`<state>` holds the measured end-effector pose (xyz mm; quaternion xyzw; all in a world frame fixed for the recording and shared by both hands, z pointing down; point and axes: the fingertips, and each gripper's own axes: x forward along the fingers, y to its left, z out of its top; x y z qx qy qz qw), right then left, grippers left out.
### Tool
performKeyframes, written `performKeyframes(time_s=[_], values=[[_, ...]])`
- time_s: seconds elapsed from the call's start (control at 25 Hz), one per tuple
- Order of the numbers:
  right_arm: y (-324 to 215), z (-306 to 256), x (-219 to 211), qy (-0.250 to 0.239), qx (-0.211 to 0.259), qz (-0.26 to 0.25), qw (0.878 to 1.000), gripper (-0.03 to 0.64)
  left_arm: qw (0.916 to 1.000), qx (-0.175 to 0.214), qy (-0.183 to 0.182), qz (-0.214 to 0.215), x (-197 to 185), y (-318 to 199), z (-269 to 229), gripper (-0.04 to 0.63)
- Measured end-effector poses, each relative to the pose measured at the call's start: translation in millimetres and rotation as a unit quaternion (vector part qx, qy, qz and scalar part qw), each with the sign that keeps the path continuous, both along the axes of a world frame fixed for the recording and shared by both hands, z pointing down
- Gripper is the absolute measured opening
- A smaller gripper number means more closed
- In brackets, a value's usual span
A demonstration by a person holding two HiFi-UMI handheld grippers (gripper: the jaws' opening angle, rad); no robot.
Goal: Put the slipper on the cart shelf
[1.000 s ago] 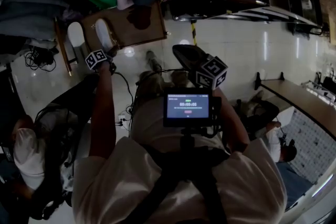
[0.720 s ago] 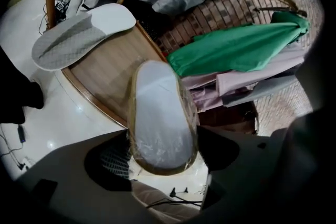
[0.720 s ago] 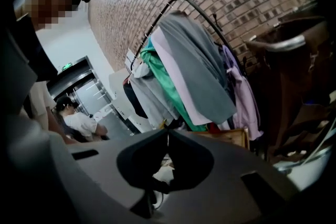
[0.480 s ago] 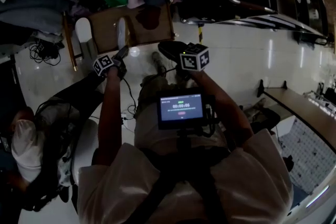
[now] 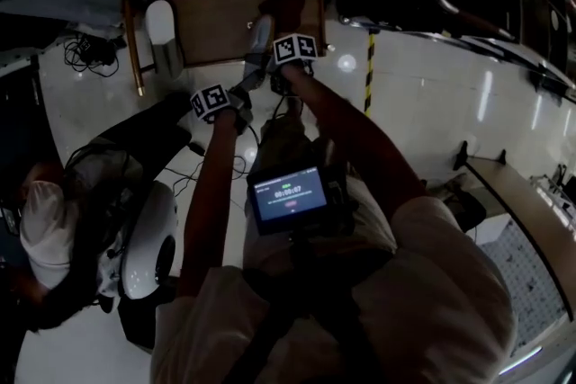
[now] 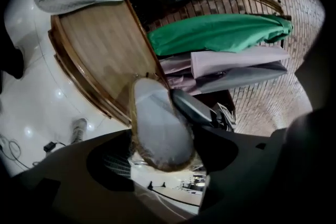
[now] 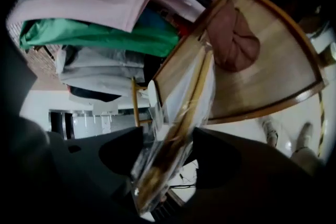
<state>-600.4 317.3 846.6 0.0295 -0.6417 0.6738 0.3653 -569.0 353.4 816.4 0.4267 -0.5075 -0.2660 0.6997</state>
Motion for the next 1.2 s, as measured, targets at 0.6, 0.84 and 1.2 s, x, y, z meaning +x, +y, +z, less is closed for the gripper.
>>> performKeyframes(time_s=[0.6,0.84,1.2], values=[[-54,-155,55,-0.181,0.041,0.034,0.982,0.081,0.9822,0.152,-0.104,0.038,57,-35,-138,0.237],[-88,-229,152,-0.249,0.036,0.086,0.964,0.08,0.9692,0.241,-0.005,0.051,161,-77,-202,0.202],[-146,-266,309,-0.287,0.101,0.154,0.94,0.096,0.9475,0.274,0.006,0.165,307,-131,-229,0.067]])
